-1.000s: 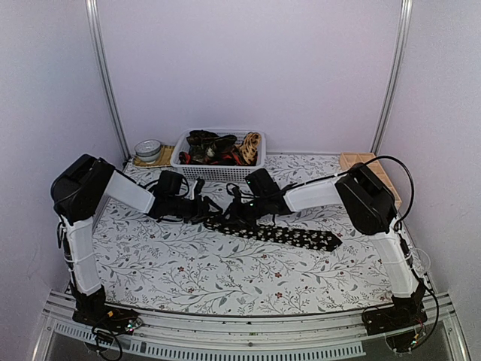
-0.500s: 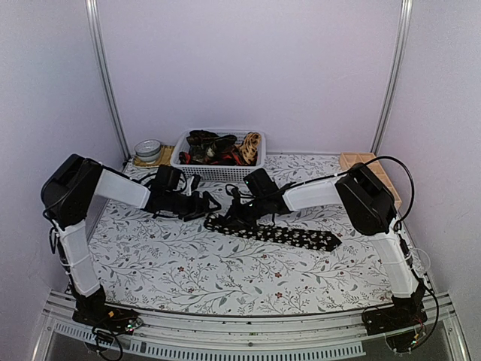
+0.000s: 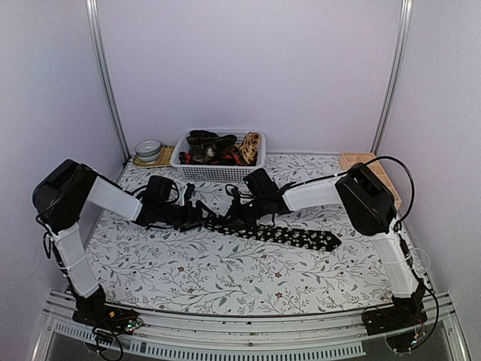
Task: Roll the ties
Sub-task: Roll the tie at the center of the board.
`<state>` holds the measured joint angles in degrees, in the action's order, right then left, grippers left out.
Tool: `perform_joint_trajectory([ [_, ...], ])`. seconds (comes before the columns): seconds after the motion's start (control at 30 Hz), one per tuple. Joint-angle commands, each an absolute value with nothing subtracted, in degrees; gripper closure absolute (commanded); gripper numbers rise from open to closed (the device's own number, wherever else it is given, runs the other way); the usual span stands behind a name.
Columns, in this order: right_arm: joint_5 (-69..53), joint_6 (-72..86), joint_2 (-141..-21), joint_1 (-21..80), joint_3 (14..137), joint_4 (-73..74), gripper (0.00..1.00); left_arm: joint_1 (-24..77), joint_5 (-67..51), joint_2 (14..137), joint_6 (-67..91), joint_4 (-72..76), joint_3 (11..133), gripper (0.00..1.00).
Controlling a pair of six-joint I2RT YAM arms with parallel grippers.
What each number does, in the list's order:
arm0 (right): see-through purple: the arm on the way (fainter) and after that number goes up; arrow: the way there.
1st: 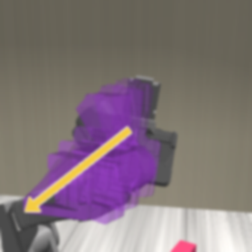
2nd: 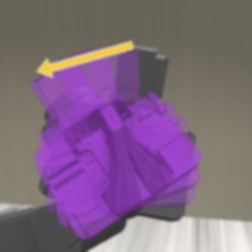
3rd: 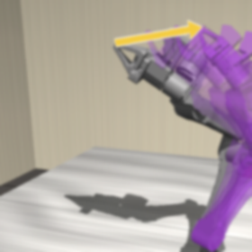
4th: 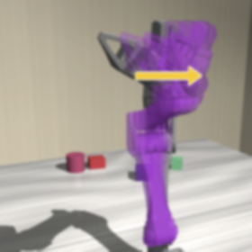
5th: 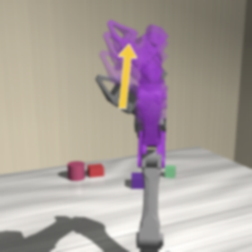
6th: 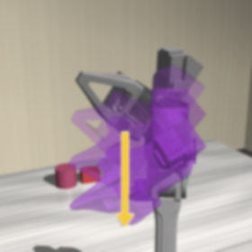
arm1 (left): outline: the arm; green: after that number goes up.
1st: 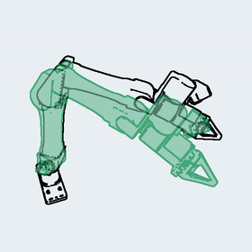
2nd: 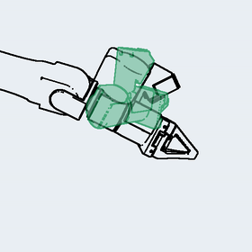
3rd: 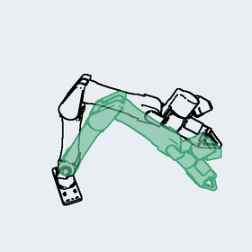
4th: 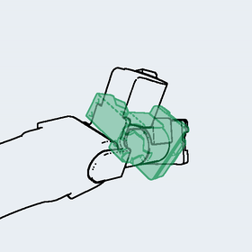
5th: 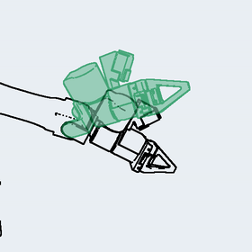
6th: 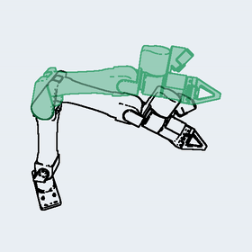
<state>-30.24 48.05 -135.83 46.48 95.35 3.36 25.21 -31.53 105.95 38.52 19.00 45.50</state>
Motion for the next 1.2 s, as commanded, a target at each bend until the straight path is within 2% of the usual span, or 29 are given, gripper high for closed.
perform_joint_trajectory([
  [0.0, -28.3, 47.6, -139.9, 47.2, 95.5, 6.4, 0.89, 25.8, -35.5, 110.1, 41.2, 19.9, 44.4, 0.20],
  [0.3, -28.4, 47.9, -139.6, 47.2, 94.9, 5.5, 0.89, 27.8, -32.9, 112.1, 42.1, 19.5, 44.0, 0.26],
  [0.4, -28.3, 47.9, -139.5, 47.3, 94.9, 5.5, 0.89, 28.5, -32.6, 114.9, 43.6, 21.5, 43.3, 0.33],
  [0.47, -28.3, 48.0, -139.6, 47.2, 94.8, 5.5, 0.89, 29.0, -32.0, 115.6, 44.4, 22.6, 43.0, 0.42],
  [0.57, -28.2, 47.9, -139.4, 47.2, 94.5, 5.4, 0.89, 29.3, -31.0, 116.4, 45.2, 23.0, 42.7, 0.58],
  [0.67, -28.0, 48.0, -138.9, 47.1, 94.0, 5.1, 0.89, 29.3, -30.0, 116.1, 45.1, 22.7, 42.7, 0.79],
  [0.73, -27.9, 48.0, -138.4, 46.9, 93.6, 5.0, 0.88, 29.4, -29.0, 115.5, 44.5, 21.3, 43.1, 0.88],
  [0.8, -27.8, 47.7, -137.3, 46.6, 92.8, 5.0, 0.79, 29.7, -27.3, 114.4, 43.0, 18.5, 44.3, 0.97],
  [0.83, -27.8, 47.6, -136.5, 46.3, 92.2, 4.9, 0.67, 29.9, -26.2, 113.7, 42.1, 16.7, 45.0, 1.00],
  [0.93, -27.9, 46.4, -131.2, 44.8, 89.3, 4.6, 0.52, 30.7, -22.2, 110.5, 38.9, 10.5, 47.7, 1.00],
  [1.17, -31.2, 40.3, -115.1, 41.1, 78.6, 3.3, 0.42, 35.2, -9.3, 109.1, 31.6, -4.6, 55.4, 1.00],
])
